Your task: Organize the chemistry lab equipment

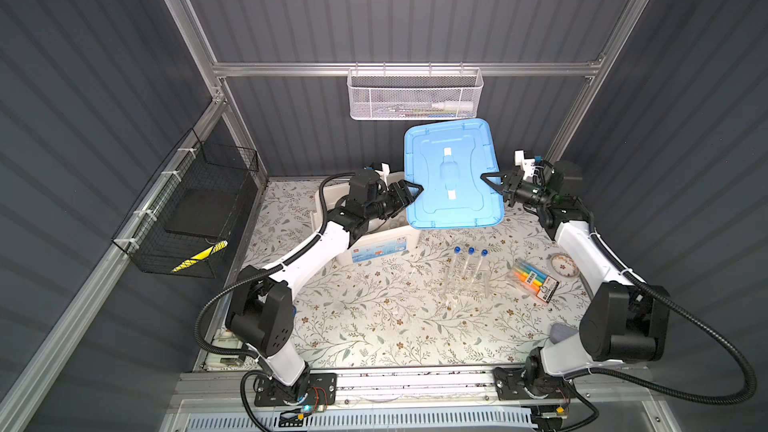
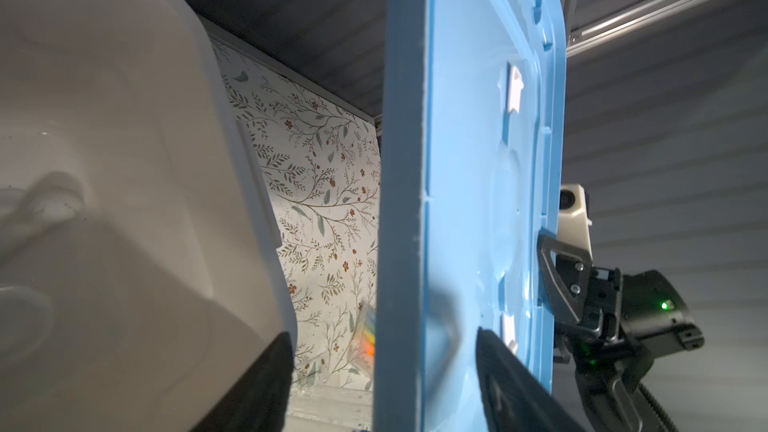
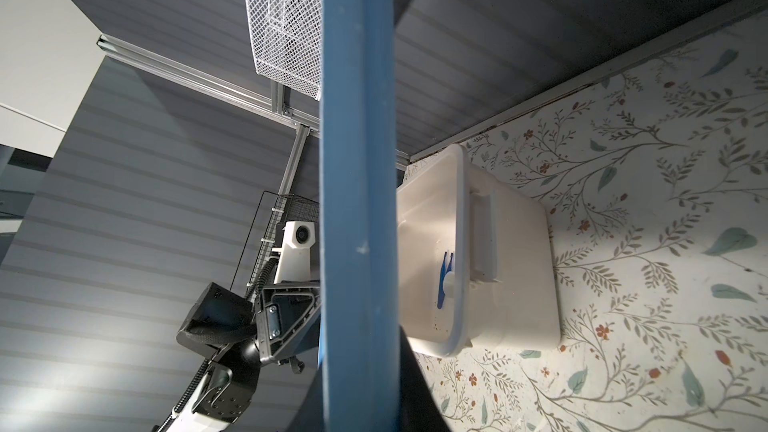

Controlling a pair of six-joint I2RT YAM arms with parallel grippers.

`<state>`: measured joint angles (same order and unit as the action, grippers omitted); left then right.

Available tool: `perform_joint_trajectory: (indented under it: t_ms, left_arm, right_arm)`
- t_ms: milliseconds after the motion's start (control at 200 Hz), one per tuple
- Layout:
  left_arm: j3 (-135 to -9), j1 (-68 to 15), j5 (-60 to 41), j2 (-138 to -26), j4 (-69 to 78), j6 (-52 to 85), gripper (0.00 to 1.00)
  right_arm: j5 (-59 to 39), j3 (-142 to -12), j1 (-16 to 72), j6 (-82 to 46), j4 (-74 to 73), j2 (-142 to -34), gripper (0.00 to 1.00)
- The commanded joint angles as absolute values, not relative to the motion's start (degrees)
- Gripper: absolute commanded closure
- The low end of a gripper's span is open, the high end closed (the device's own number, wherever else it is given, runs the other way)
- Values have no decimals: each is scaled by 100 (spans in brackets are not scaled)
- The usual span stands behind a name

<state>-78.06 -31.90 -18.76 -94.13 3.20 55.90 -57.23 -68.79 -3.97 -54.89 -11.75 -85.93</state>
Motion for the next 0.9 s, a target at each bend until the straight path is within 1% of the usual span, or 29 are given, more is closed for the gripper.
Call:
perform_joint_trajectory:
  t_ms: [0, 25, 45, 180, 325, 460, 530, 760, 860, 895]
  left_arm:
    - [-8051, -3157, -1396, -8951, -423, 5066, 12]
    - [-8051, -3141, -1310, -8887, -563, 5018, 3]
    - [-8049, -3130, -1242, -8842, -679, 4959, 0]
    - [-8339, -3016, -832, -8513, -1405, 4581, 0]
    - [-8527, -2806, -576, -8175, -2034, 4231, 0]
    - [-8876, -2496, -772, -8076, -2539, 4050, 0]
    - [-9210, -2406, -863, -8120, -2804, 3952, 0]
    - [-10272, -2089, -1404, -8381, -3231, 3980, 0]
    - [-10421, -1715, -1840, -8407, -3056, 4371, 0]
    - [-10408, -1543, -2192, -8397, -2911, 4570, 0]
  right_arm:
    - [-5639, -7256, -377, -5117, -1099, -8302, 94]
    - [-5600, -7302, -375, -5083, -1078, -8274, 94]
    - [-5572, -7335, -371, -5038, -1041, -8259, 94]
    - [-5335, -7613, -330, -4635, -756, -8078, 94]
    - [-4744, -8122, -142, -3487, 203, -7938, 94]
    - [-3706, -8854, 441, -2054, 1298, -7988, 94]
    - [-3093, -9158, 830, -1447, 1571, -8040, 94]
    - [-1127, -9609, 2066, 318, 1555, -8149, 94]
    - [-366, -9712, 2558, 1174, 1485, -8256, 95]
    - [-60, -9682, 2738, 1505, 1384, -8285, 95]
